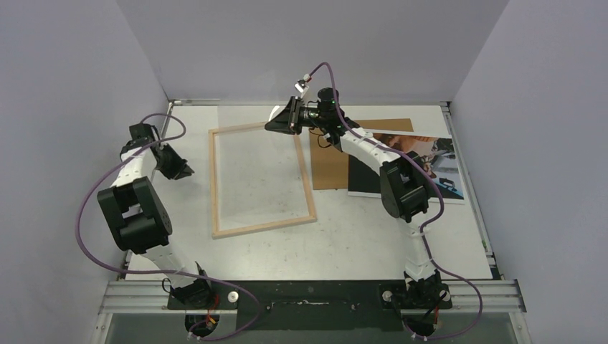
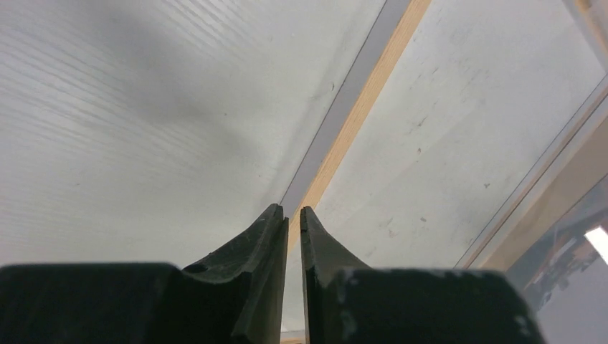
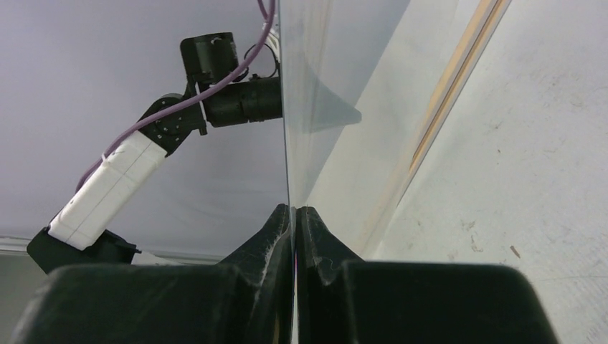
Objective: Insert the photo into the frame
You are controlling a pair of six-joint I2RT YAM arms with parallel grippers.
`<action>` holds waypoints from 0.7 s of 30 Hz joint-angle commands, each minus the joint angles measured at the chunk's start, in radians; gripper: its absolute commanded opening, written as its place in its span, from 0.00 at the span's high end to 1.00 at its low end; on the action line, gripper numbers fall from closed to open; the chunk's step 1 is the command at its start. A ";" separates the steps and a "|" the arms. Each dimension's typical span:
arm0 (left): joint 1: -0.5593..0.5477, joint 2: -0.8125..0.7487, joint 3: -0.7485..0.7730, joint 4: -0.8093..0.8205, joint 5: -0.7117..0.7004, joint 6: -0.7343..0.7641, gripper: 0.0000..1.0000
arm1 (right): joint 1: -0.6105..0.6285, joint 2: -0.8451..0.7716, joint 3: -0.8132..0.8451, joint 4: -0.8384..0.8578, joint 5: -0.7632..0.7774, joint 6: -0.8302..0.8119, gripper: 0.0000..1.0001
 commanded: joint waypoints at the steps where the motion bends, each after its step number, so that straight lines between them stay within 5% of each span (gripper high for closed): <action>1: 0.016 -0.110 0.060 -0.018 -0.135 -0.044 0.87 | 0.047 -0.115 0.065 0.020 0.019 0.037 1.00; 17: 0.082 -0.140 0.036 -0.046 -0.212 -0.072 0.82 | 0.129 -0.151 0.171 0.028 0.082 0.158 1.00; 21: 0.097 -0.137 0.034 -0.053 -0.225 -0.072 0.82 | 0.128 -0.109 0.201 -0.089 0.110 0.127 1.00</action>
